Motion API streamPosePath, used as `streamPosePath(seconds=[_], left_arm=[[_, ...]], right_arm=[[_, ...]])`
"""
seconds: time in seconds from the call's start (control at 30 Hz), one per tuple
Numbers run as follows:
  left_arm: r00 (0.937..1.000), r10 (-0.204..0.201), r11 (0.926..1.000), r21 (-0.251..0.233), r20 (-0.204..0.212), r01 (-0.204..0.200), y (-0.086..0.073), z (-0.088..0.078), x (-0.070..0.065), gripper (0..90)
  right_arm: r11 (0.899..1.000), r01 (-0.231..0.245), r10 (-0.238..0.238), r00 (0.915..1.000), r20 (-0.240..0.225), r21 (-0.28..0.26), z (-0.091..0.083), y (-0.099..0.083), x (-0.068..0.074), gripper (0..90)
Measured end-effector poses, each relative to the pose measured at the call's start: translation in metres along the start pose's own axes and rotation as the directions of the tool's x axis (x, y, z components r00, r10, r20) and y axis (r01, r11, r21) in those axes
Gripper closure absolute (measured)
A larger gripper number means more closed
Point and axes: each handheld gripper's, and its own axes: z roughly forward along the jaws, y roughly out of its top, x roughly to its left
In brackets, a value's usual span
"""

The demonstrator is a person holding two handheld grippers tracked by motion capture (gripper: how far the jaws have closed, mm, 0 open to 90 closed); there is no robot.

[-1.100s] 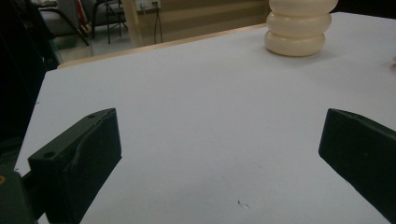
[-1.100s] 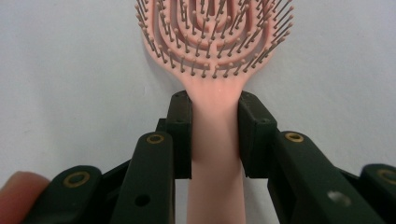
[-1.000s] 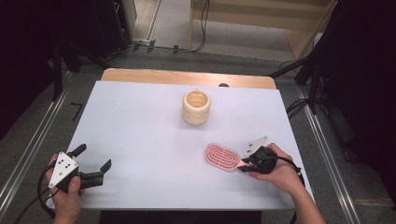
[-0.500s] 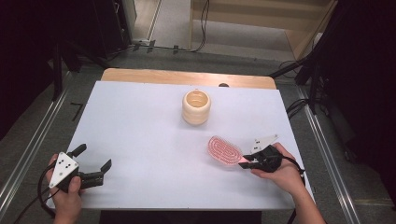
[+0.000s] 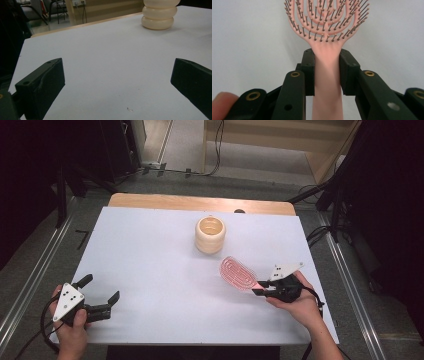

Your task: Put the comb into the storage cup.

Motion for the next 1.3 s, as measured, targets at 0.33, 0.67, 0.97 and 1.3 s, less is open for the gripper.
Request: streamPosePath(seconds=[0.33,0.67,0.97,1.3], left_arm=[[0.9999,0.014,0.9999,0.003,0.001,-0.014,0.001,0.0,-0.001,0.0],[0.9991,0.042,0.9991,0.01,-0.008,-0.042,0.003,0.001,-0.005,0.0],[0.9998,0.017,0.9997,-0.019,-0.013,-0.017,0.013,0.0,-0.005,0.0],[0.9988,0.018,0.9993,-0.035,0.046,-0.017,0.032,0.003,-0.017,0.0]], right_arm=[[0.997,-0.013,0.013,0.9999,-0.001,-0.082,-0.001,0.008,0.004,67.4],[0.988,-0.027,0.027,0.9996,0.0,-0.155,0.002,0.015,0.01,67.4],[0.975,-0.04,0.037,0.9992,-0.015,-0.217,0.006,0.019,0.015,67.4],[0.959,-0.06,0.057,0.9982,-0.018,-0.278,0.009,0.021,0.022,67.4]])
